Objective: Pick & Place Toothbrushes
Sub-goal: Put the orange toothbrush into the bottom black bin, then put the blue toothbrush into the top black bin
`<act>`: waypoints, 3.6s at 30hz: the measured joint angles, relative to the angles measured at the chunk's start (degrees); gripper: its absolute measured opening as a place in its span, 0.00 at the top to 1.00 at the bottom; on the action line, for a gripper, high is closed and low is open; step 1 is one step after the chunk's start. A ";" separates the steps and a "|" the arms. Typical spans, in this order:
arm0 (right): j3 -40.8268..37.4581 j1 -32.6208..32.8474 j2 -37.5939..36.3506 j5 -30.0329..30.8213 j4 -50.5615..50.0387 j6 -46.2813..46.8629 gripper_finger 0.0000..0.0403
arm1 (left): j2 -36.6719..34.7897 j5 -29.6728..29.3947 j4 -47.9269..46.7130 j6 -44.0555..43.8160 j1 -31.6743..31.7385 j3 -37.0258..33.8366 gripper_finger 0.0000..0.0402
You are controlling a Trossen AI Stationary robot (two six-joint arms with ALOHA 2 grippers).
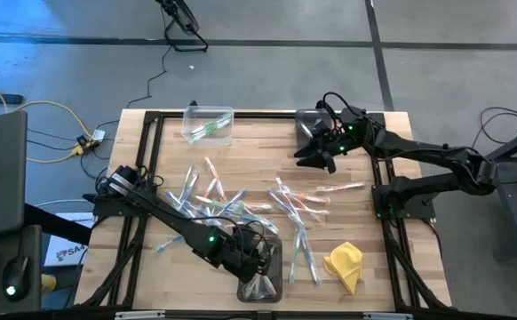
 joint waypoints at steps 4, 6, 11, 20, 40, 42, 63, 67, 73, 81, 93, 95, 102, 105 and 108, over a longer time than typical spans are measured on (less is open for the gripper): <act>0.00 -0.02 0.00 1.56 -0.69 -0.15 0.43 | -0.01 -0.02 0.15 0.06 -0.02 0.02 0.84; 0.00 -0.01 0.00 1.53 -0.76 -0.17 0.43 | -0.01 -0.02 -0.09 0.09 -0.02 0.00 0.79; 0.00 -0.02 0.00 1.02 -0.86 -0.17 0.43 | -0.02 -0.08 -1.05 1.01 0.00 0.00 0.66; 0.00 0.00 0.00 0.93 -1.02 -0.17 0.43 | -0.07 -0.07 -0.50 1.10 0.00 0.00 0.62; 0.00 -0.02 0.00 -3.65 -8.65 0.49 0.43 | -10.08 6.72 -0.73 32.60 9.73 -0.02 0.81; 0.00 -0.02 0.00 -3.64 -9.82 0.52 0.43 | -10.97 7.78 -0.67 37.17 11.71 -0.02 0.83; 0.00 0.00 0.00 0.08 -11.38 1.57 0.43 | -11.80 23.08 8.97 58.20 30.75 0.00 0.97; 0.00 -0.02 0.00 0.92 -11.38 2.44 0.43 | -11.80 23.15 8.68 58.18 31.98 -0.01 0.97; 0.00 -0.02 0.00 2.62 -11.40 3.41 0.43 | -11.80 21.87 8.82 62.03 33.00 -0.02 0.97; 0.00 0.00 0.00 2.97 -11.38 3.48 0.43 | -13.80 16.45 9.83 73.42 32.05 0.03 0.97; 0.00 0.06 0.00 6.42 -12.35 3.36 0.43 | -25.66 10.41 13.44 77.64 32.20 -11.13 0.97; 0.00 0.36 -0.01 7.83 -12.28 3.29 0.43 | -28.23 10.22 15.65 77.21 32.19 -14.89 0.97; 0.00 2.23 0.00 13.54 -12.54 2.86 0.43 | -37.24 10.08 30.53 76.18 32.17 -29.25 0.97; -0.02 3.09 0.00 14.91 -12.52 2.64 0.43 | -40.78 10.24 36.19 76.10 32.20 -34.67 0.97; -0.01 3.95 0.00 16.30 -12.12 2.26 0.43 | -43.82 9.91 39.39 76.02 32.12 -38.82 0.97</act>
